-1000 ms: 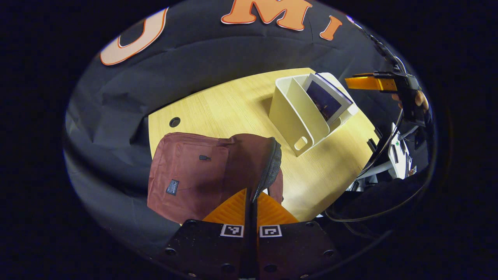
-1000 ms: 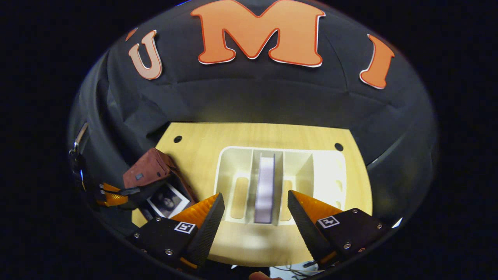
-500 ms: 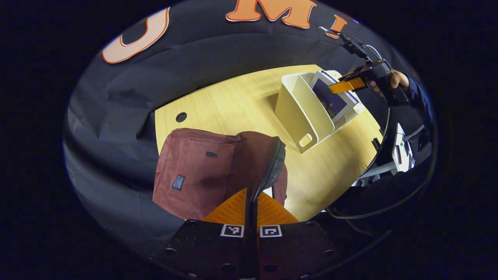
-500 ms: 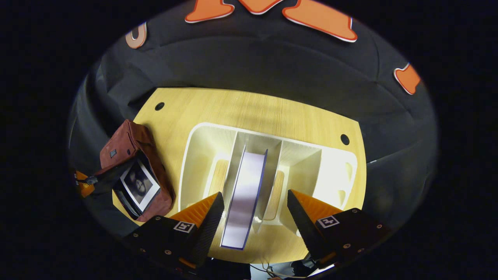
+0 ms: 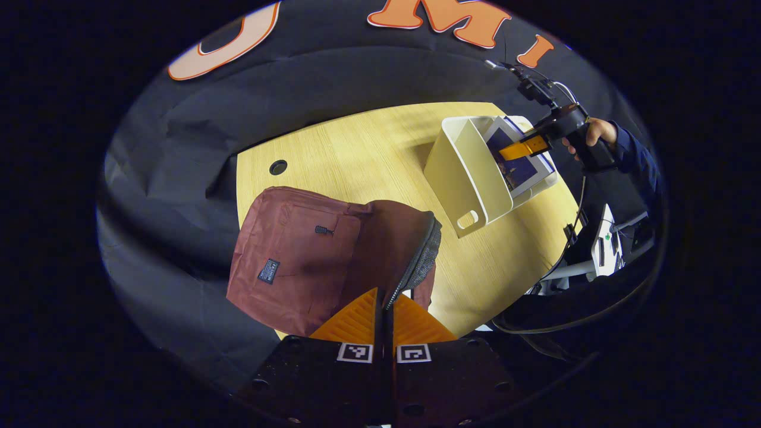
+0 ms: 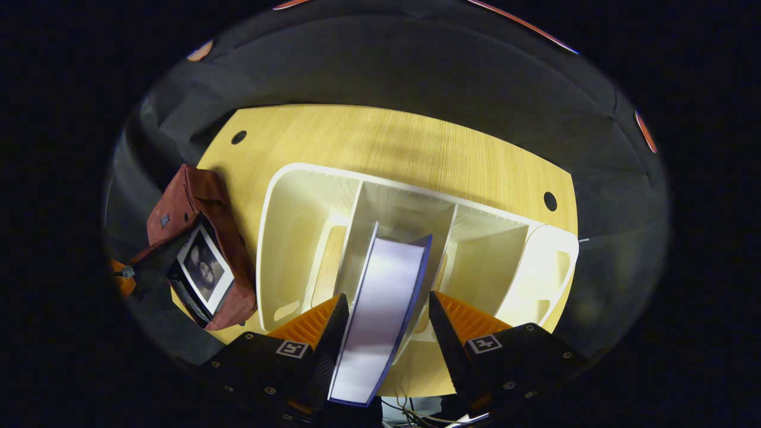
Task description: Open the schoolbag, grab two books from the bookshelf and put them into the schoolbag.
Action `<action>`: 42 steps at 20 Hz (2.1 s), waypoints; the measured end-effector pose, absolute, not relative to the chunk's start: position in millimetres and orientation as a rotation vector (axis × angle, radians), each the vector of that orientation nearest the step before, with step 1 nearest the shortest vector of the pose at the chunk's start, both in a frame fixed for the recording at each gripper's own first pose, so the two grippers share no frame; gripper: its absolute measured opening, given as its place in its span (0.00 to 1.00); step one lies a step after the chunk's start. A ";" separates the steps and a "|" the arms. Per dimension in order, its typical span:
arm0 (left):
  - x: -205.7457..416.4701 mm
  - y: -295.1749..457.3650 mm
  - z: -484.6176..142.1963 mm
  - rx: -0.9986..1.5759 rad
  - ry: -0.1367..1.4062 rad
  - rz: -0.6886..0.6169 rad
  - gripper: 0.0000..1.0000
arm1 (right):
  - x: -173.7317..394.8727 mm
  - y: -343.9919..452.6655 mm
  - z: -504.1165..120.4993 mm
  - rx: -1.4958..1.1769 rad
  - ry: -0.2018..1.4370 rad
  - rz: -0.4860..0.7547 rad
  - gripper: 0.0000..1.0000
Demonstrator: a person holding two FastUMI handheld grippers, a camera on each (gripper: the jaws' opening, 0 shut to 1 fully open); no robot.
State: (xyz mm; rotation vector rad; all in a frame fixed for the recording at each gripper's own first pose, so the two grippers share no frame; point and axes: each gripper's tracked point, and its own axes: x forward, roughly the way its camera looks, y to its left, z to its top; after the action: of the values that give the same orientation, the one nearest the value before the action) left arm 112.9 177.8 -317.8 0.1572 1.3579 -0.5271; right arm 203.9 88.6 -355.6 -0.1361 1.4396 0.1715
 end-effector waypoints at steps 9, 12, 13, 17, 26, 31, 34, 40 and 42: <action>120.7 180.9 -315.5 0.215 1.371 -0.587 0.01 | 189.1 95.0 -358.3 -0.068 1.499 0.109 0.45; 122.1 180.4 -315.5 0.227 1.360 -0.604 0.01 | 185.3 85.2 -336.4 -0.083 1.479 0.087 0.40; 122.1 180.3 -314.5 0.229 1.355 -0.610 0.01 | 181.8 85.5 -328.0 -0.084 1.470 0.088 0.48; 120.2 181.9 -311.1 0.241 1.334 -0.625 0.01 | 172.7 83.2 -283.6 -0.068 1.423 0.089 0.40; 118.4 187.7 -310.6 0.245 1.292 -0.649 0.01 | 152.7 99.6 -169.0 -0.068 1.235 0.147 0.39; 119.8 189.6 -309.8 0.254 1.274 -0.676 0.01 | 139.7 119.8 -125.5 0.012 1.157 0.173 0.39; 119.2 190.7 -308.3 0.254 1.258 -0.693 0.01 | 127.1 137.2 -115.9 0.082 1.127 0.188 0.39; 118.1 191.4 -310.4 0.238 1.229 -0.742 0.01 | 101.1 191.2 -134.1 0.277 1.114 0.230 0.39; 119.2 191.0 -311.1 0.226 1.220 -0.751 0.01 | 100.4 214.6 -142.7 0.358 1.097 0.257 0.39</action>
State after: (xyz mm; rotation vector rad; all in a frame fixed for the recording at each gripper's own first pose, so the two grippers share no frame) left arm 119.2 191.0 -311.1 0.2257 1.2201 -0.7513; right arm 100.4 214.6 -142.7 0.3584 1.0972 0.2570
